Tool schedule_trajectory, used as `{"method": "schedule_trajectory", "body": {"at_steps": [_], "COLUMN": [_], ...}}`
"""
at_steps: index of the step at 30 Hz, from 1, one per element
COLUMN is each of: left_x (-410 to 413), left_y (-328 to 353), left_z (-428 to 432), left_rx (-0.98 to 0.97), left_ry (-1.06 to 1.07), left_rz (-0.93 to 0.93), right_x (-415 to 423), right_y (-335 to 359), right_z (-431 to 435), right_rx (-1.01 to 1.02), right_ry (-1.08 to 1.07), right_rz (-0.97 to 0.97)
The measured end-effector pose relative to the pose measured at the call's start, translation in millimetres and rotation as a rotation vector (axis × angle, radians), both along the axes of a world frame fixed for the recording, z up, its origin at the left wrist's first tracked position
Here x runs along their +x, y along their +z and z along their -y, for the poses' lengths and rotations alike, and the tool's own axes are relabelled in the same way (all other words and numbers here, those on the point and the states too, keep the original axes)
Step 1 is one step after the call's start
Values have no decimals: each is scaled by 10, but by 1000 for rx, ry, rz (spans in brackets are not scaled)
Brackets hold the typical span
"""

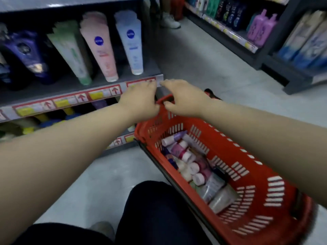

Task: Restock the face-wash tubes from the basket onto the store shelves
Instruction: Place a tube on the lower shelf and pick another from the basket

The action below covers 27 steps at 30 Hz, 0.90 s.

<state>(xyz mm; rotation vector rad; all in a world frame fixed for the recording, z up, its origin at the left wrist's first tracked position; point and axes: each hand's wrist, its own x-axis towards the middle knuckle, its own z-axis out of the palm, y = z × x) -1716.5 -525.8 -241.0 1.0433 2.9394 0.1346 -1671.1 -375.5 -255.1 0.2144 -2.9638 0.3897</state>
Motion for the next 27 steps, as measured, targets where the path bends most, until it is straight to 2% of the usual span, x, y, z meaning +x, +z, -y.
{"method": "schedule_trajectory", "body": {"at_steps": [9, 14, 19, 21, 27], "left_x": [318, 470, 664, 770, 1052], "left_y": [-1146, -1496, -1708, -1819, -2083], "left_z": [-613, -870, -1127, -1190, -1197], "left_rx": [-157, -244, -416, -451, -669], "left_ry": [-159, -185, -258, -278, -301], "left_rz": [184, 321, 467, 490, 575], "right_x": [622, 964, 1266, 1442, 1824], "right_y": [-1300, -1770, -2046, -2130, -2606], "right_z": [-582, -597, -549, -516, -359], "right_rx": [-74, -146, -50, -1, 144], "right_ry": [-208, -207, -187, -166, -68], "right_rz": [286, 395, 581, 692, 1215]}}
